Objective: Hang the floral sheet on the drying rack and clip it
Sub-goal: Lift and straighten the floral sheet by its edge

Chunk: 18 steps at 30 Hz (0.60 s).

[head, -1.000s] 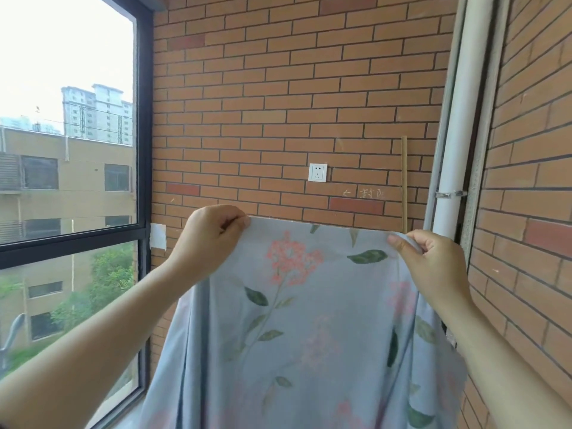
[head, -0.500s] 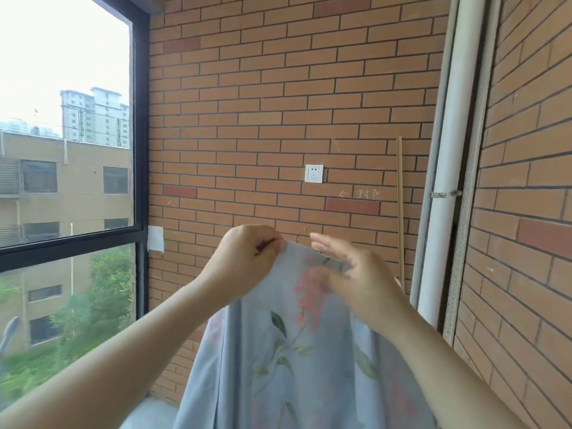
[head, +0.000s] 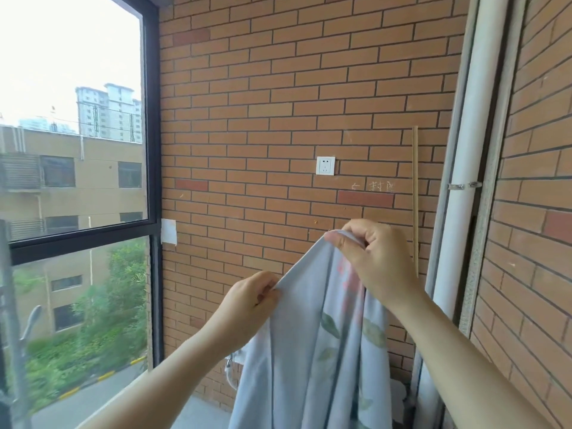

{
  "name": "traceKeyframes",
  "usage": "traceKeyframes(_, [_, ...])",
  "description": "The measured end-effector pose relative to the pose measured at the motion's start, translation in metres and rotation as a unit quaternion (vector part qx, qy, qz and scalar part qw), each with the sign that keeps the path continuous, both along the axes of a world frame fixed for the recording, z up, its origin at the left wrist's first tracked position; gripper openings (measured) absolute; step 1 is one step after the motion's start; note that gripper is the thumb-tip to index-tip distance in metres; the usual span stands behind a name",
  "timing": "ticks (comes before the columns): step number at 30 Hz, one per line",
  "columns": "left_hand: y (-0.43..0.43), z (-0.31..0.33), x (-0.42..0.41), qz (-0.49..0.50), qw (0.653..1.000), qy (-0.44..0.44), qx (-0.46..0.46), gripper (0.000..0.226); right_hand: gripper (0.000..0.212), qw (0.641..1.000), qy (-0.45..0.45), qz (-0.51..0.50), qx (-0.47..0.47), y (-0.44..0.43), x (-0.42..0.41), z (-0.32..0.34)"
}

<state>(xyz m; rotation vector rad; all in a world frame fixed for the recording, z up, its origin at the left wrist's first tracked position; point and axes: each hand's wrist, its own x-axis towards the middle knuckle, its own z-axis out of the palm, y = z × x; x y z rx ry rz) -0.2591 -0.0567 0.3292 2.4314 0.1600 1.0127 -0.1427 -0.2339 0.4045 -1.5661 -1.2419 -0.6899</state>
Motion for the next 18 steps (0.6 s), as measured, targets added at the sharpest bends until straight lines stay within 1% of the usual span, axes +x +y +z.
traceKeyframes(4, [0.024,-0.018,-0.009,0.047,0.998,0.006,-0.029,0.028,0.049,0.999,0.001,-0.028,0.039,-0.013,0.01,0.018])
traceKeyframes(7, [0.044,-0.021,-0.014,0.083,0.996,-0.004,-0.017,0.035,0.046,0.997,-0.005,-0.058,0.046,-0.021,0.018,0.02])
traceKeyframes(9, [0.052,-0.014,-0.015,0.108,0.993,-0.037,-0.034,0.041,0.046,0.996,-0.002,-0.076,0.038,-0.024,0.023,0.016])
traceKeyframes(11, [0.058,0.001,-0.014,0.111,0.988,-0.08,-0.075,0.034,0.049,0.995,0.007,-0.099,0.033,-0.027,0.031,0.011])
traceKeyframes(13, [0.06,0.023,-0.014,0.091,0.983,-0.123,-0.098,0.028,0.052,0.992,0.02,-0.119,0.04,-0.03,0.042,0.005])
traceKeyframes(14, [0.059,0.033,-0.013,0.081,0.981,-0.143,-0.099,0.027,0.052,0.99,0.027,-0.131,0.041,-0.032,0.047,0.002])
traceKeyframes(16, [0.055,0.05,-0.011,0.082,0.981,-0.164,-0.066,0.024,0.051,0.987,0.042,-0.152,0.032,-0.034,0.058,-0.004])
traceKeyframes(18, [0.05,0.055,-0.009,0.092,0.986,-0.134,-0.03,0.023,0.05,0.983,0.055,-0.176,0.008,-0.035,0.067,-0.012])
